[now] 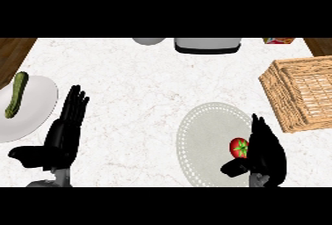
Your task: Pick the tomato from the placemat and place it in the basket
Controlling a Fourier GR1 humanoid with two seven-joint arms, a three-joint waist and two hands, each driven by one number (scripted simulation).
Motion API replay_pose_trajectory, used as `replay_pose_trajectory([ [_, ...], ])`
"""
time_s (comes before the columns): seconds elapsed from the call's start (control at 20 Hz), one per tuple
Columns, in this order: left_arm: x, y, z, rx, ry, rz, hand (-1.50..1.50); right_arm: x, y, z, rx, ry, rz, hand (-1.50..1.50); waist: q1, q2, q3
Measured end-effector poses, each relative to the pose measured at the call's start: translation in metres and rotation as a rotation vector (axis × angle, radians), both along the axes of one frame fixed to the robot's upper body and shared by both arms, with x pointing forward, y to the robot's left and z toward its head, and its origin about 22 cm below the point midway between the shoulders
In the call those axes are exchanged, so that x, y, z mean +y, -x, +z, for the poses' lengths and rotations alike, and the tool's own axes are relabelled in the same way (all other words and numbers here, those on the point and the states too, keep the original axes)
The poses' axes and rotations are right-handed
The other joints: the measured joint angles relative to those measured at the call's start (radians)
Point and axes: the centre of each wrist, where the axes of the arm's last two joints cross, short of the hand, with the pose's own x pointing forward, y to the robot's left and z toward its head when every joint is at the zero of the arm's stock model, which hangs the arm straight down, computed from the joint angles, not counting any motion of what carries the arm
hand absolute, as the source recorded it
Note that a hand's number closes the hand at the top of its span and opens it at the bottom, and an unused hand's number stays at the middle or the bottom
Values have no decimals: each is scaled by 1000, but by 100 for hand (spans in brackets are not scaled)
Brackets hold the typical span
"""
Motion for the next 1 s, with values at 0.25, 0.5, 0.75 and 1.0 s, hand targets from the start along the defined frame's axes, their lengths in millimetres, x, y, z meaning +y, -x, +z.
replay_pose_trajectory([
  [0.25,-5,4,2,3,7,-3,0,4,3,-11,13,-11,1,-150,0,0,0],
  [0.5,0,-4,6,-4,4,0,0,-1,-2,-27,33,-12,-18,-150,-1,0,0],
  [0.75,3,-5,3,6,-3,4,0,-7,0,-37,42,-13,-36,-150,-1,0,0],
  [1.0,1,-4,2,5,-1,6,0,-8,-5,-47,41,-20,-44,150,-1,0,0],
])
